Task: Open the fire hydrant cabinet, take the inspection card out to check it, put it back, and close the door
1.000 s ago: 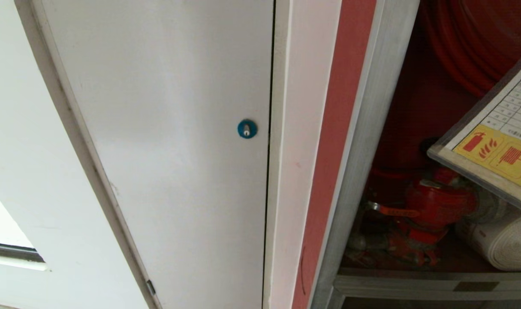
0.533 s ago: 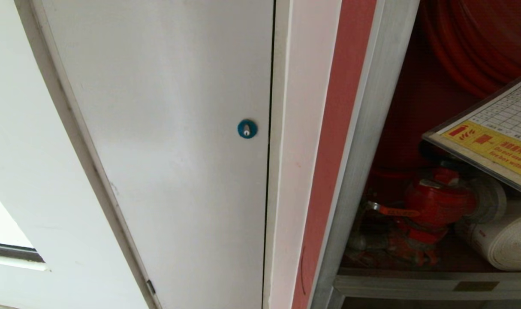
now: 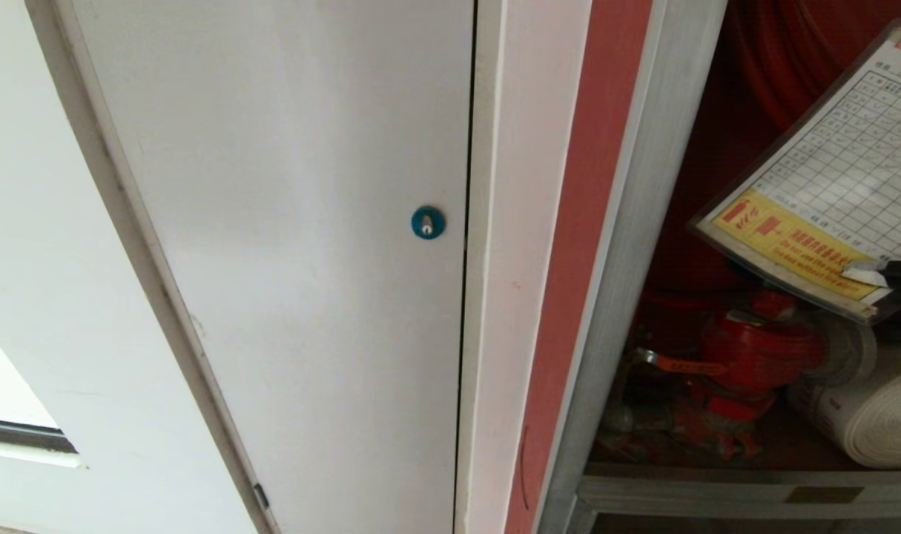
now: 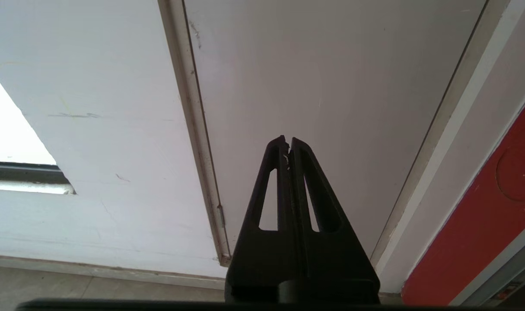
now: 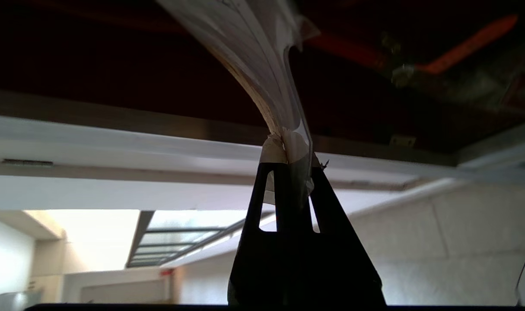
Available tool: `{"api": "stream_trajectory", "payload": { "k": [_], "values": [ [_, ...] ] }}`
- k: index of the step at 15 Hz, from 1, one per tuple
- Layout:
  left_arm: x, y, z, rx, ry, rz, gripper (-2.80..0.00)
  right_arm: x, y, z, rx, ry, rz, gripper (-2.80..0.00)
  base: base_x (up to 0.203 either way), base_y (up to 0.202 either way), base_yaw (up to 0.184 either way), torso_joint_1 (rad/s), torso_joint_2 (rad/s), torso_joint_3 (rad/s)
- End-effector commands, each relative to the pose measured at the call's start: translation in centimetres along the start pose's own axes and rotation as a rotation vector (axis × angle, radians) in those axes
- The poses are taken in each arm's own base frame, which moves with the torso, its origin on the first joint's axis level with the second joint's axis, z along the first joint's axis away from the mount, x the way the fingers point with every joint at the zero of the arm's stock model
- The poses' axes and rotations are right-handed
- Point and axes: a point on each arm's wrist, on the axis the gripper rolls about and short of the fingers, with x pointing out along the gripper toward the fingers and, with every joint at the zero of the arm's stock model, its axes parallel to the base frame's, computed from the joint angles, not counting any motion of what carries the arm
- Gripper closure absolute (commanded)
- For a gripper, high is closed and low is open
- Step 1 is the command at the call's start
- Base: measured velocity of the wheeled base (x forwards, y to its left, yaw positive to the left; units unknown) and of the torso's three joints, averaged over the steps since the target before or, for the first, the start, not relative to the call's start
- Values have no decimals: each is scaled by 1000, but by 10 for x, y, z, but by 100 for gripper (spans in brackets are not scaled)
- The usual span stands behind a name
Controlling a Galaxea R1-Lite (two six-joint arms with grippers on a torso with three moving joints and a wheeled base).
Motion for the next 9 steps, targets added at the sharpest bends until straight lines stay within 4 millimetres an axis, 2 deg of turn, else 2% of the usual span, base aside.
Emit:
{"api": "stream_trajectory", "payload": {
  "k": [1, 5, 9],
  "values": [
    [0, 0, 0, 0, 1, 0, 0, 3, -3, 5, 36, 16, -15, 0, 0, 0, 0, 0, 0, 0],
    [0, 0, 0, 0, 1, 0, 0, -41, -4, -5, 18, 56, 97, 0, 0, 0, 0, 0, 0, 0],
    [0, 0, 0, 0, 0, 0, 0, -71, -8, -15, -36, 83, 151, 0, 0, 0, 0, 0, 0, 0]
  ]
}}
